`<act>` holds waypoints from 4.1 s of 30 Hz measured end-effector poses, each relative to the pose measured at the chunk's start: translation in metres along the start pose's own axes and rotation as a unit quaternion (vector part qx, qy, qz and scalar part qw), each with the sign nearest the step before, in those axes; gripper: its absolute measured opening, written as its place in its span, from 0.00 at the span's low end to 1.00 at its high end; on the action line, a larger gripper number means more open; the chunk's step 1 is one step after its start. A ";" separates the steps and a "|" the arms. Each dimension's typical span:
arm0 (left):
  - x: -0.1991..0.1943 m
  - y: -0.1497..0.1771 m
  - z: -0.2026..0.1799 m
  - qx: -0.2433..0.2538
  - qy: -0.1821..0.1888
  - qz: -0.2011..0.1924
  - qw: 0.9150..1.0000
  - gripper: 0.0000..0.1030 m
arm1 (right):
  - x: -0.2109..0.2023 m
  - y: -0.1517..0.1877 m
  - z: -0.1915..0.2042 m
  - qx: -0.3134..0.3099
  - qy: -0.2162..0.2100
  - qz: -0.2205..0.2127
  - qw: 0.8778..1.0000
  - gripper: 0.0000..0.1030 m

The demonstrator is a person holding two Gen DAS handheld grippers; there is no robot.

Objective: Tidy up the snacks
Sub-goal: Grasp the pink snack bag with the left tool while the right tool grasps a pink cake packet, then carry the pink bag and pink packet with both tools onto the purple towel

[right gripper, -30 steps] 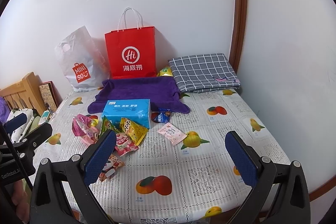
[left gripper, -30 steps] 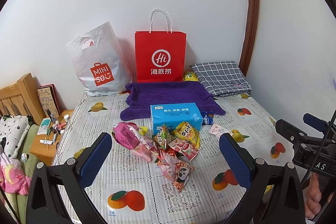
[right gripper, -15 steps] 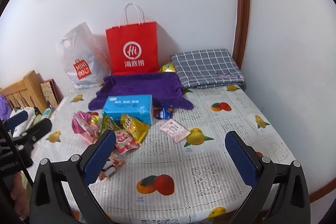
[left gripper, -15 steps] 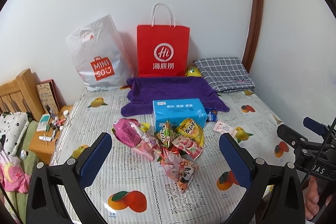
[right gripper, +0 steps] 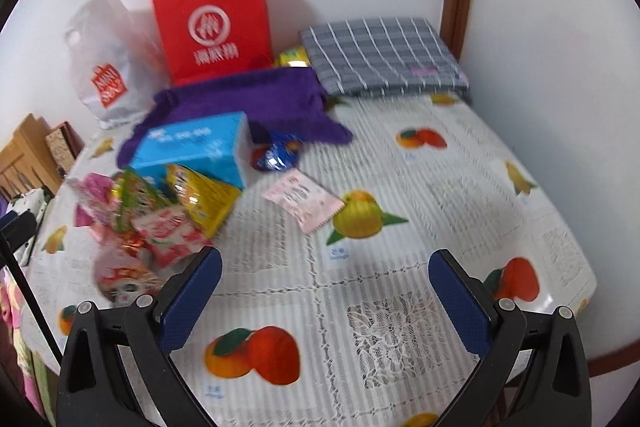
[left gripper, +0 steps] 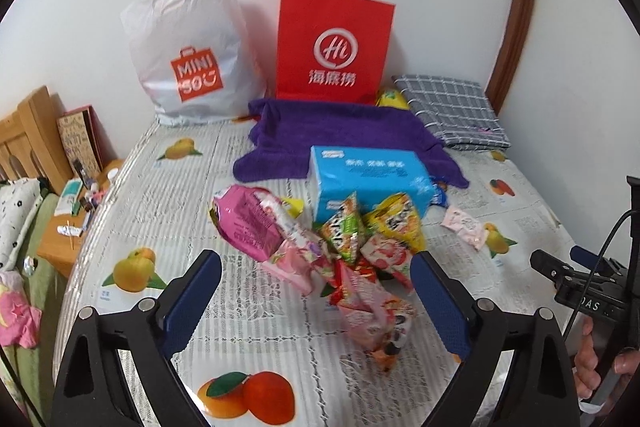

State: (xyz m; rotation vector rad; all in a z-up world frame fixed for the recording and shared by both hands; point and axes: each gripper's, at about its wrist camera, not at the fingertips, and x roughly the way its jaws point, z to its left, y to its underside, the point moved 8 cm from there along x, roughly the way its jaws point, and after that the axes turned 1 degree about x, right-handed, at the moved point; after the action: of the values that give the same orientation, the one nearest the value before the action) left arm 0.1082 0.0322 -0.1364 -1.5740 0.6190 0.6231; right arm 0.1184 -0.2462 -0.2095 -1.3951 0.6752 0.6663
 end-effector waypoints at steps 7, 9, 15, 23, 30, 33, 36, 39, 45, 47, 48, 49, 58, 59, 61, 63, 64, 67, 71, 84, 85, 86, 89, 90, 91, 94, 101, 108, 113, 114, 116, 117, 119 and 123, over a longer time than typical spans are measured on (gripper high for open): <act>0.034 0.007 0.021 -0.006 -0.016 0.023 1.000 0.93 | 0.045 -0.004 0.000 -0.021 -0.023 0.001 1.000 0.99; 0.041 0.008 0.025 -0.009 -0.013 0.027 1.000 0.93 | 0.056 -0.007 0.006 -0.034 -0.035 -0.001 0.999 0.97; 0.057 0.011 0.037 -0.020 -0.017 0.031 0.999 0.90 | 0.099 -0.017 0.023 -0.073 -0.051 0.028 0.996 0.89; 0.065 0.014 0.049 -0.025 -0.019 0.033 0.999 0.90 | 0.138 -0.026 0.026 -0.090 -0.045 0.047 0.994 0.73; 0.072 0.015 0.060 -0.033 -0.016 0.039 0.999 0.90 | 0.143 -0.033 0.023 -0.081 -0.046 0.037 0.995 0.67; 0.074 0.014 0.065 -0.047 -0.006 0.043 0.998 0.90 | 0.143 -0.033 0.024 -0.082 -0.045 0.036 0.995 0.66; 0.076 0.009 0.068 -0.047 -0.009 0.038 0.998 0.89 | 0.142 -0.035 0.021 -0.074 -0.046 0.032 0.996 0.55; 0.079 0.002 0.075 -0.042 -0.019 0.033 0.998 0.89 | 0.141 -0.036 0.016 -0.060 -0.047 0.029 0.997 0.42; 0.100 -0.009 0.089 -0.043 -0.020 0.046 0.998 0.89 | 0.142 -0.037 0.018 -0.067 -0.038 0.030 0.997 0.41; 0.110 -0.013 0.091 -0.030 -0.030 0.049 0.998 0.88 | 0.141 -0.037 0.017 -0.066 -0.039 0.030 0.997 0.41; 0.114 -0.014 0.091 -0.028 -0.025 0.049 0.998 0.88 | 0.141 -0.037 0.017 -0.065 -0.040 0.030 0.997 0.41; 0.119 -0.015 0.091 -0.028 -0.016 0.050 0.998 0.88 | 0.141 -0.037 0.017 -0.064 -0.041 0.030 0.997 0.42; 0.143 -0.017 0.073 0.003 0.005 0.050 0.999 0.67 | 0.140 -0.037 0.018 -0.069 -0.036 0.031 0.996 0.42; 0.143 -0.018 0.072 0.009 0.006 0.049 0.999 0.61 | 0.140 -0.037 0.018 -0.069 -0.036 0.031 0.996 0.42; 0.139 -0.018 0.070 0.016 0.001 0.045 0.999 0.55 | 0.140 -0.037 0.018 -0.068 -0.036 0.031 0.997 0.42; 0.136 -0.017 0.071 0.016 -0.004 0.047 0.999 0.52 | 0.140 -0.038 0.018 -0.068 -0.036 0.031 0.997 0.42; 0.134 -0.016 0.073 0.014 -0.006 0.048 0.999 0.52 | 0.140 -0.038 0.017 -0.068 -0.036 0.031 0.997 0.42; 0.123 -0.011 0.082 0.002 -0.020 0.053 0.998 0.51 | 0.139 -0.038 0.018 -0.068 -0.036 0.031 0.997 0.41; 0.102 -0.007 0.096 -0.011 -0.037 0.047 0.998 0.51 | 0.139 -0.038 0.018 -0.067 -0.034 0.033 0.997 0.40; 0.022 -0.004 0.090 -0.037 -0.033 0.005 0.999 0.51 | 0.077 -0.021 0.035 -0.042 -0.079 0.023 0.996 0.37; 0.018 -0.004 0.086 -0.037 -0.030 0.002 0.999 0.51 | 0.070 -0.021 0.037 -0.042 -0.082 0.020 0.996 0.37; 0.014 -0.005 0.082 -0.037 -0.028 -0.001 0.999 0.51 | 0.061 -0.021 0.040 -0.043 -0.085 0.017 0.995 0.37; 0.003 -0.010 0.069 -0.034 -0.018 -0.011 0.999 0.51 | 0.040 -0.023 0.047 -0.047 -0.092 0.005 0.995 0.37; 0.000 -0.012 0.066 -0.032 -0.017 -0.013 0.999 0.51 | 0.033 -0.024 0.049 -0.048 -0.094 0.001 0.994 0.37; -0.004 -0.014 0.062 -0.029 -0.016 -0.016 0.999 0.51 | 0.025 -0.025 0.051 -0.050 -0.096 -0.002 0.994 0.37; -0.011 -0.023 0.050 -0.018 -0.013 -0.023 0.999 0.51 | 0.010 -0.031 0.057 -0.056 -0.095 -0.011 0.994 0.37; -0.021 -0.044 0.017 -0.001 0.016 -0.039 0.999 0.51 | -0.018 -0.045 0.068 -0.056 -0.116 -0.027 0.991 0.37; -0.012 -0.065 -0.018 0.027 0.043 -0.041 0.998 0.51 | -0.030 -0.057 0.073 -0.058 -0.124 -0.032 0.990 0.37; 0.000 -0.077 -0.035 0.034 0.064 -0.037 0.997 0.51 | -0.030 -0.066 0.073 -0.060 -0.121 -0.030 0.990 0.37; 0.002 -0.080 -0.038 0.035 0.069 -0.036 0.996 0.51 | -0.031 -0.072 0.074 -0.060 -0.121 -0.032 0.990 0.37; 0.006 -0.086 -0.043 0.039 0.076 -0.036 0.996 0.51 | -0.033 -0.077 0.075 -0.060 -0.121 -0.036 0.990 0.37; 0.009 -0.091 -0.045 0.041 0.076 -0.036 0.996 0.51 | -0.032 -0.083 0.075 -0.060 -0.120 -0.038 0.990 0.37; 0.013 -0.097 -0.047 0.042 0.077 -0.035 0.996 0.51 | -0.031 -0.089 0.077 -0.060 -0.120 -0.038 0.990 0.37; 0.024 -0.110 -0.050 0.042 0.085 -0.030 0.995 0.51 | -0.023 -0.106 0.082 -0.064 -0.120 -0.036 0.990 0.37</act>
State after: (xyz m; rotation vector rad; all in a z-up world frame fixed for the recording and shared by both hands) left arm 0.2050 -0.0089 -0.0717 -1.5708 0.7119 0.4155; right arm 0.1868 -0.1713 -0.1185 -1.4209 0.3955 0.8161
